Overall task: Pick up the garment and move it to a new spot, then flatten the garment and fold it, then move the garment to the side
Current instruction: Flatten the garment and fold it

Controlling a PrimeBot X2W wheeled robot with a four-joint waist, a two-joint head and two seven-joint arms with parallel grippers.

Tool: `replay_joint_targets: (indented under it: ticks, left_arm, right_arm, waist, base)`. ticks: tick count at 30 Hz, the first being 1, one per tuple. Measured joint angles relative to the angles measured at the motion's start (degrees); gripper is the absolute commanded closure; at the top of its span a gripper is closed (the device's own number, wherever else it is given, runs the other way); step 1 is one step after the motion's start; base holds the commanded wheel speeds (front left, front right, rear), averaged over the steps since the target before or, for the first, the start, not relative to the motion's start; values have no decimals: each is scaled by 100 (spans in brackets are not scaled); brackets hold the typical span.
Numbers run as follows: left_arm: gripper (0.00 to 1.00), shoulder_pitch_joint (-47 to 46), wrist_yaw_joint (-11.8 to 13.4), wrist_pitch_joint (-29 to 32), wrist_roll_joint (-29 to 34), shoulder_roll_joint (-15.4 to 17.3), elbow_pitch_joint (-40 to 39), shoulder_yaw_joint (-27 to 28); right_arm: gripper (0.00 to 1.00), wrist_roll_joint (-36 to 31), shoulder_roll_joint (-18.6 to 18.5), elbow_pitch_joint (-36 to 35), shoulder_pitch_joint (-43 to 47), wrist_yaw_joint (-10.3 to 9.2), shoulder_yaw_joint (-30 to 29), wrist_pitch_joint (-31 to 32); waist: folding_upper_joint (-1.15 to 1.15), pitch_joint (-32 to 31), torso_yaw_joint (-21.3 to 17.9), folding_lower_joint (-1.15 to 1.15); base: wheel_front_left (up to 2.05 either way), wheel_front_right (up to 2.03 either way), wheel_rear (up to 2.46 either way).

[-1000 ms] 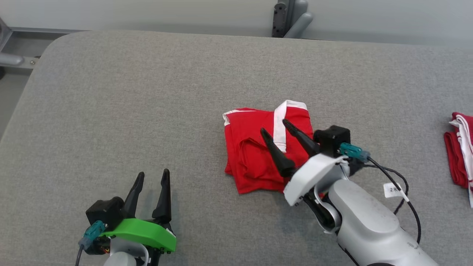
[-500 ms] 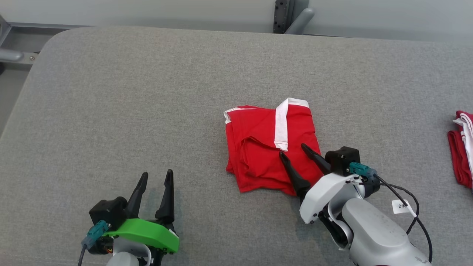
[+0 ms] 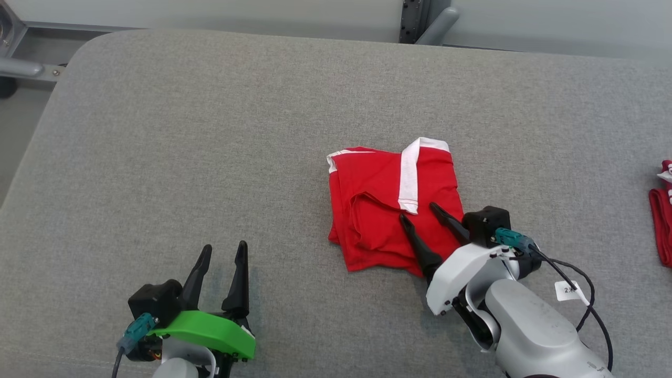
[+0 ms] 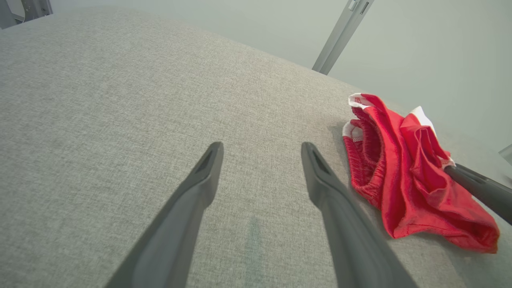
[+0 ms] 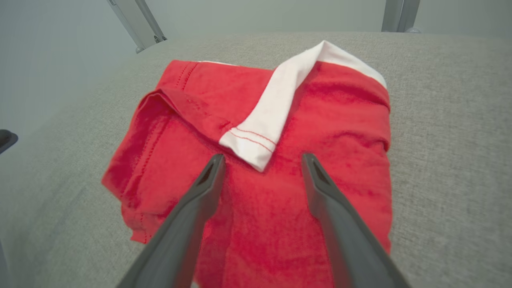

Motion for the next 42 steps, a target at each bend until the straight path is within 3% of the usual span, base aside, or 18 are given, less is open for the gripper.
replay_joint_targets:
  ticks: [1,2,4,6,7,17,27,28,29,36,42]
  left_arm:
    - [0,0,0,0,0,0,-1,-3]
    - [0,0,0,0,0,0,-1,-4]
    - [0,0,0,0,0,0,1,-8]
    - [0,0,0,0,-3,0,8,-7]
    - [0,1,0,0,-13,0,13,-5]
    - [0,1,0,0,-42,0,10,-12]
    - [0,-135,0,0,-230,-4,-7,-404]
    - [0,-138,1,0,-235,0,-3,-424]
    - [0,-142,2,0,-238,0,-7,-442]
    - [0,-143,53,1,-216,0,0,-379]
    - [0,-112,99,0,-114,-3,-31,7]
  right_arm:
    - [33,-8,8,11,-18,0,-9,0]
    - [53,-9,12,15,-19,0,-22,0]
    - [67,-21,15,22,-24,0,-40,0]
    - [95,-25,15,33,-32,0,-47,0]
    - [100,-30,14,34,-42,0,-53,0]
    - [100,-59,0,-120,-194,0,-131,0]
    - [100,-243,-68,185,-1185,0,144,0]
    - [66,-242,-58,260,-1296,0,138,0]
    - [0,-242,-44,310,-1402,0,143,0]
    - [0,-287,98,-11,-1763,0,-37,-1]
    - [0,-474,22,-250,-1302,0,-387,0]
  waist:
    - [0,3,14,0]
    - [0,3,20,0]
    - [0,4,30,0]
    - [0,5,39,0]
    - [0,5,42,0]
    - [0,30,57,0]
    - [0,93,406,0]
    - [0,98,465,0]
    - [0,102,526,0]
    - [0,68,775,0]
    - [-2,-15,595,0]
  base:
    - [0,0,0]
    - [0,0,0]
    - [0,0,0]
    - [0,0,0]
    - [0,0,0]
    - [0,0,0]
    - [0,0,0]
    - [0,0,0]
    - [0,0,0]
    - [0,0,0]
    - [0,0,0]
